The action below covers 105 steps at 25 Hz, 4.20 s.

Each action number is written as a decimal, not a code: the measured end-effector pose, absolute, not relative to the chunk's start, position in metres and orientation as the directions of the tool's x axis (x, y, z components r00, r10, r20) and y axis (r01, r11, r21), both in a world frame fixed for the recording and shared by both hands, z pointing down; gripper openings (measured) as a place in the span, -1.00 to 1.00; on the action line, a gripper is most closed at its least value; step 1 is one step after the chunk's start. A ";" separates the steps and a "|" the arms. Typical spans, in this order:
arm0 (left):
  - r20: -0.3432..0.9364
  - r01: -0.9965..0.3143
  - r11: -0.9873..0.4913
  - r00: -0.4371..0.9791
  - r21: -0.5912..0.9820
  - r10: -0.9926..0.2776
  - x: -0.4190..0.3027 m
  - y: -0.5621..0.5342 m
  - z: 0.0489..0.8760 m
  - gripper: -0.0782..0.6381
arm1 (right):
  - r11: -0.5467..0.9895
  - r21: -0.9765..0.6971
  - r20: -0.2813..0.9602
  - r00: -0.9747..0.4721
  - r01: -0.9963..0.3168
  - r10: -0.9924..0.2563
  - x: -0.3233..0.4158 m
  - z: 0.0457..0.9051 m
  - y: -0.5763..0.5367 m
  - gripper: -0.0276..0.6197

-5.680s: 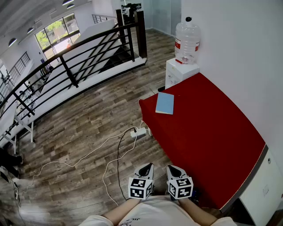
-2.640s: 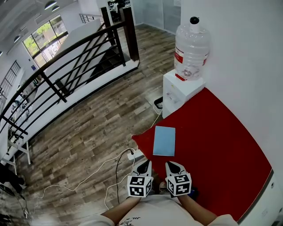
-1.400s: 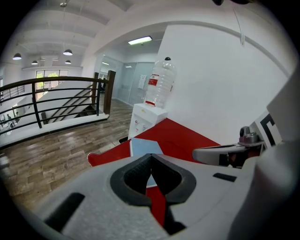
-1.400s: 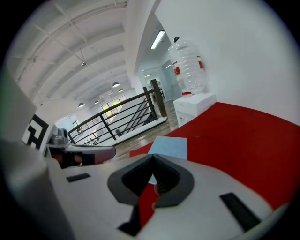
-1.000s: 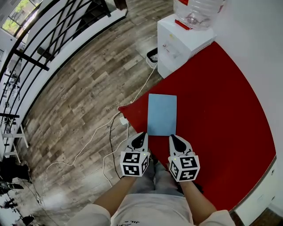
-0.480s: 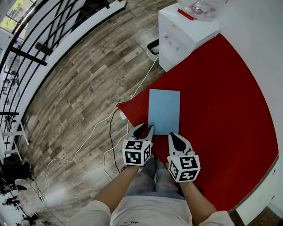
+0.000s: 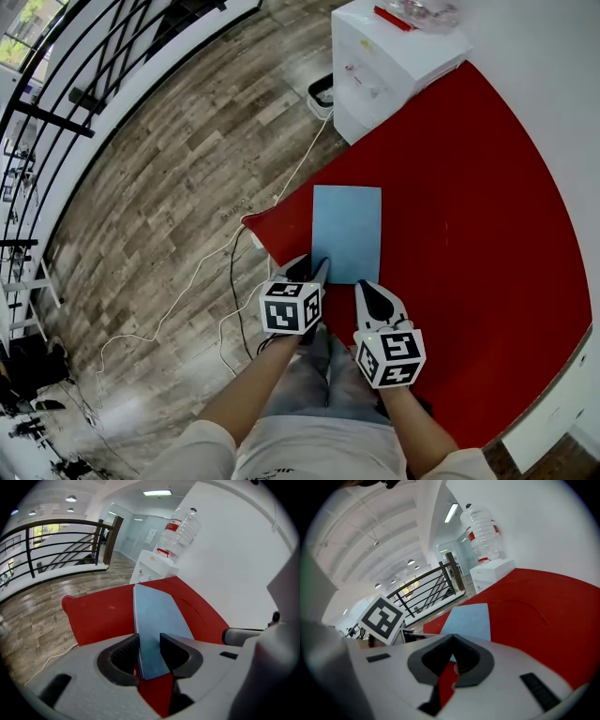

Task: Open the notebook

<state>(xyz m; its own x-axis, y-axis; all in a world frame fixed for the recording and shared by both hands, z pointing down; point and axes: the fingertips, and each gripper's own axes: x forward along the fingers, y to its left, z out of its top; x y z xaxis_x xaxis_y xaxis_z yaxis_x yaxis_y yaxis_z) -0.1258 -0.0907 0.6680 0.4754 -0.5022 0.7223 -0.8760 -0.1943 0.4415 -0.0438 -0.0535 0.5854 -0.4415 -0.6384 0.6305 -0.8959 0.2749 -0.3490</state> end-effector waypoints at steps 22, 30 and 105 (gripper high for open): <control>0.733 -0.882 -0.061 0.425 0.467 -0.532 -0.138 -0.096 0.671 -0.64 | 0.259 -0.371 0.627 -0.446 -0.892 -0.639 -0.040 0.590 -0.048 -0.90; 0.730 -0.883 -0.092 0.436 0.460 -0.526 -0.137 -0.095 0.660 -0.66 | 0.251 -0.375 0.625 -0.443 -0.892 -0.643 -0.036 0.589 -0.047 -0.90; 0.785 -0.750 -0.600 0.537 0.278 -0.309 0.151 -0.050 0.672 -0.58 | -0.169 -0.399 0.633 -0.137 -0.901 -0.762 0.197 0.616 0.018 -0.90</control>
